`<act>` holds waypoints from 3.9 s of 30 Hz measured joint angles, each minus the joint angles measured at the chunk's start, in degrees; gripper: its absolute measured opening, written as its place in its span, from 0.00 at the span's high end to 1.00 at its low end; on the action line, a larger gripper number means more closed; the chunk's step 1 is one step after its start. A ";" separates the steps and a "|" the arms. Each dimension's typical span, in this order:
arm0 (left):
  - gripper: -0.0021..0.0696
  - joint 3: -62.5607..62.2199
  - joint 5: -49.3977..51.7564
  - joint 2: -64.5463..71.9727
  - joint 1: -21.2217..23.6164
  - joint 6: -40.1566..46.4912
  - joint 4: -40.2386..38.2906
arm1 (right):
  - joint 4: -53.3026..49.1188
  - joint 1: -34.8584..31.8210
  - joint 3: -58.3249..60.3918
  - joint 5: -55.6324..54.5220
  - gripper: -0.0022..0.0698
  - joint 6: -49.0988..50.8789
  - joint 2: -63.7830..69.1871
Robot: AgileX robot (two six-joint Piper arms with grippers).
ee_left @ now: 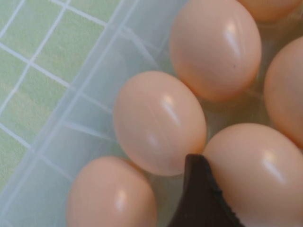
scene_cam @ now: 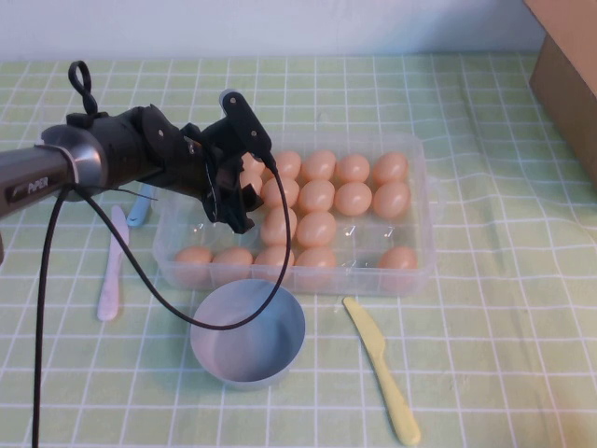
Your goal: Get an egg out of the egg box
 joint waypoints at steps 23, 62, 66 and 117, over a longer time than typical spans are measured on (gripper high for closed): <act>0.45 1.45 22.56 -20.69 0.00 -28.87 9.77 | 0.00 0.00 0.00 0.00 0.99 0.00 0.00; 0.45 5.23 37.73 -10.56 -12.93 -55.59 27.13 | 0.00 0.00 0.00 0.00 0.99 0.00 0.00; 0.45 5.23 36.80 -10.13 -12.93 -55.70 27.13 | 0.00 0.00 0.00 0.00 0.99 0.00 0.00; 0.92 10.54 25.55 -36.33 -18.75 -60.08 30.44 | 0.00 0.00 0.00 0.00 0.99 0.00 0.00</act>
